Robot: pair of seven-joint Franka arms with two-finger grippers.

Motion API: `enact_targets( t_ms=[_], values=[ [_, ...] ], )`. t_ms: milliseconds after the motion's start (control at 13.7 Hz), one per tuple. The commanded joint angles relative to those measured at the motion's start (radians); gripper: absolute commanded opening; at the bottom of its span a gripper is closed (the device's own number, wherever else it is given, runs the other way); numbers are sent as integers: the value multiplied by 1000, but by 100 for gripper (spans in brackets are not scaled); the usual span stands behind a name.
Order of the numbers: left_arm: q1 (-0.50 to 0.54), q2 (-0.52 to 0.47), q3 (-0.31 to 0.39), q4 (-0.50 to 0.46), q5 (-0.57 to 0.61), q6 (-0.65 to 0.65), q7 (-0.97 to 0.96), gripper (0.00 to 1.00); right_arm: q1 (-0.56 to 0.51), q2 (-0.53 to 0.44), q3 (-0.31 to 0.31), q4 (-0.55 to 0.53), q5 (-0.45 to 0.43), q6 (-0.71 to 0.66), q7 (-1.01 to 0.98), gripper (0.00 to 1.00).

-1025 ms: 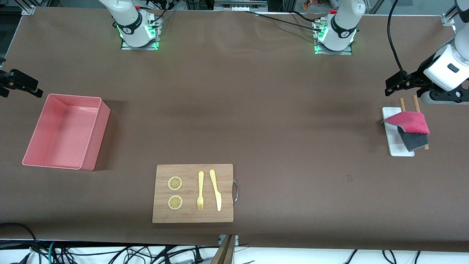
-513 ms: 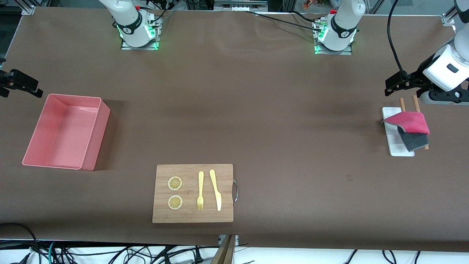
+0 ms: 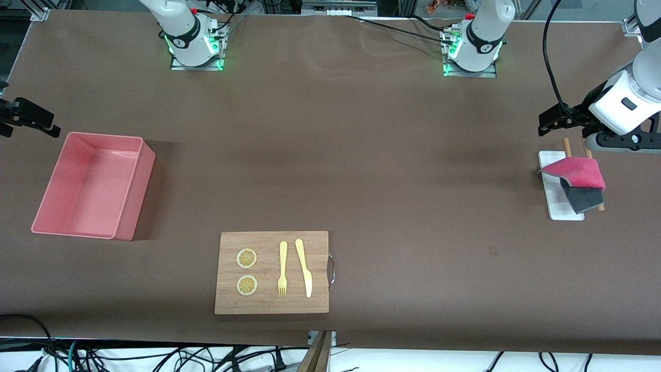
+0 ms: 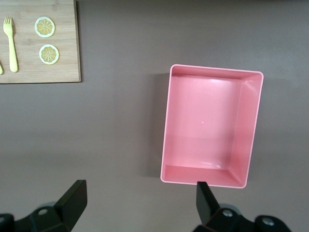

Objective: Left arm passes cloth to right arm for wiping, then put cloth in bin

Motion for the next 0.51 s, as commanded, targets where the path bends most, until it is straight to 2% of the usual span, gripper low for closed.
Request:
enact_targets(
  t_ms=[0, 439],
  values=[
    [-4, 3, 6, 4, -22, -33, 20, 100, 0, -7, 0, -2, -7, -4, -12, 100],
    [2, 16, 9, 4, -10, -47, 19, 100, 0, -7, 2, -2, -7, -4, -14, 100]
  ],
)
